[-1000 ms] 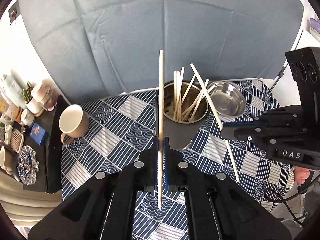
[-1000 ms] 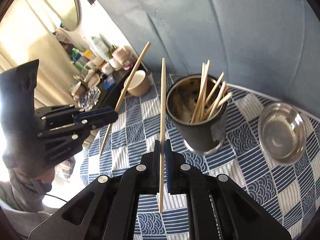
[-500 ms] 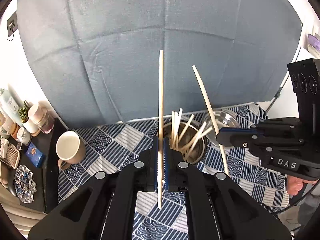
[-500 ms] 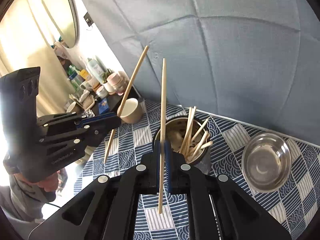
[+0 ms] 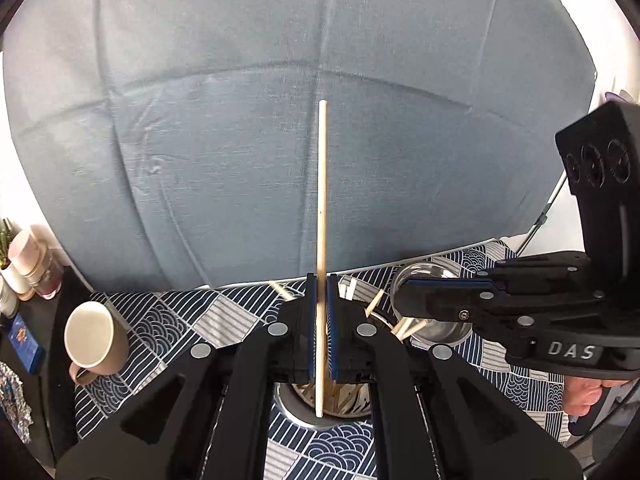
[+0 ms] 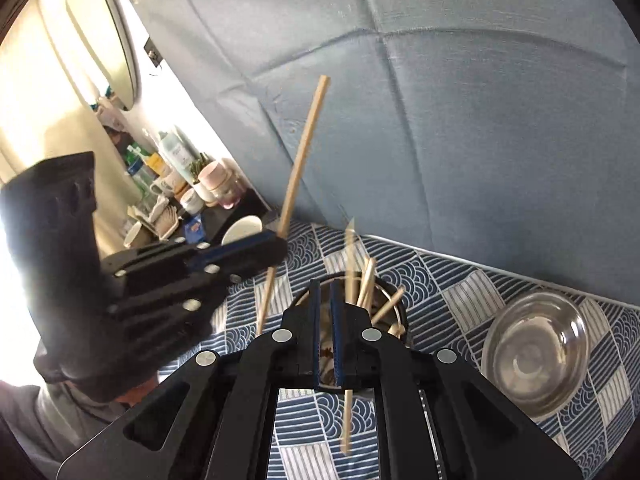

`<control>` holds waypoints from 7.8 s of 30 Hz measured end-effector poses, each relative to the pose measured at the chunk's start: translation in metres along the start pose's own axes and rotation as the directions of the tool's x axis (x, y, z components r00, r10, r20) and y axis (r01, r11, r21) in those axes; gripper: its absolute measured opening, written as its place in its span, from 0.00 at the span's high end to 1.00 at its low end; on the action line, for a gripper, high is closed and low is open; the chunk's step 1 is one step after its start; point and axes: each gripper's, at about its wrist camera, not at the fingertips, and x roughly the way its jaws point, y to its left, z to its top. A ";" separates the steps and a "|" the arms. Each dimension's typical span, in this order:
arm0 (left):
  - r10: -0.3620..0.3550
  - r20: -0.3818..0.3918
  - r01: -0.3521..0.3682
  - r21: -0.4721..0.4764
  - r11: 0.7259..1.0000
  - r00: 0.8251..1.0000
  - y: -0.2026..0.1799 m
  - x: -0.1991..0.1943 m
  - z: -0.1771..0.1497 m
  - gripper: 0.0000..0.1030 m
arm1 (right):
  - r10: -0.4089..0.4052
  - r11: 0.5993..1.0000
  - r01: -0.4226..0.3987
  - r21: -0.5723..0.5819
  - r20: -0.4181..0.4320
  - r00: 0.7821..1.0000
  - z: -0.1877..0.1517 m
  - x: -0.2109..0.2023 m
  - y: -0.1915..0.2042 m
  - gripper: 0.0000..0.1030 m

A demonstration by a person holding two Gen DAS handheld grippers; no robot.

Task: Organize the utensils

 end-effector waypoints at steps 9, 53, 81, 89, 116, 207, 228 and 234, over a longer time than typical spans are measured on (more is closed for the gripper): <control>-0.050 0.015 0.050 -0.041 0.998 0.999 0.012 0.023 -0.006 0.95 | 0.014 0.999 -0.013 0.030 -0.043 0.999 -0.005 0.019 -0.012 0.93; -0.182 0.203 0.217 -0.165 0.962 0.962 0.048 -0.005 -0.016 0.95 | 0.076 0.995 -0.080 0.053 0.082 0.994 0.003 0.012 -0.021 0.96; 0.006 0.248 0.013 -0.075 0.997 0.969 0.018 0.037 -0.058 0.95 | 0.100 0.993 -0.121 0.014 0.473 0.876 -0.032 0.031 -0.038 0.93; 0.034 0.237 -0.025 -0.044 0.999 0.971 0.015 0.035 -0.056 0.95 | 0.090 0.994 -0.107 0.014 0.445 0.891 -0.043 0.035 -0.038 0.93; 0.082 0.209 -0.063 -0.095 0.994 0.975 0.018 -0.007 -0.083 0.40 | -0.036 0.999 0.017 0.050 0.414 0.909 -0.076 -0.029 -0.014 0.44; 0.254 -0.177 -0.275 -0.104 0.956 0.951 -0.046 -0.106 -0.159 0.06 | -0.359 0.927 0.354 0.125 0.016 0.933 -0.202 -0.095 0.069 0.08; 0.235 -0.204 -0.263 -0.123 0.957 0.950 -0.044 -0.105 -0.164 0.06 | -0.370 0.922 0.365 0.126 0.017 0.929 -0.205 -0.098 0.072 0.08; 0.234 -0.208 -0.263 -0.126 0.957 0.950 -0.045 -0.105 -0.164 0.06 | -0.383 0.918 0.378 0.121 0.018 0.924 -0.206 -0.099 0.074 0.08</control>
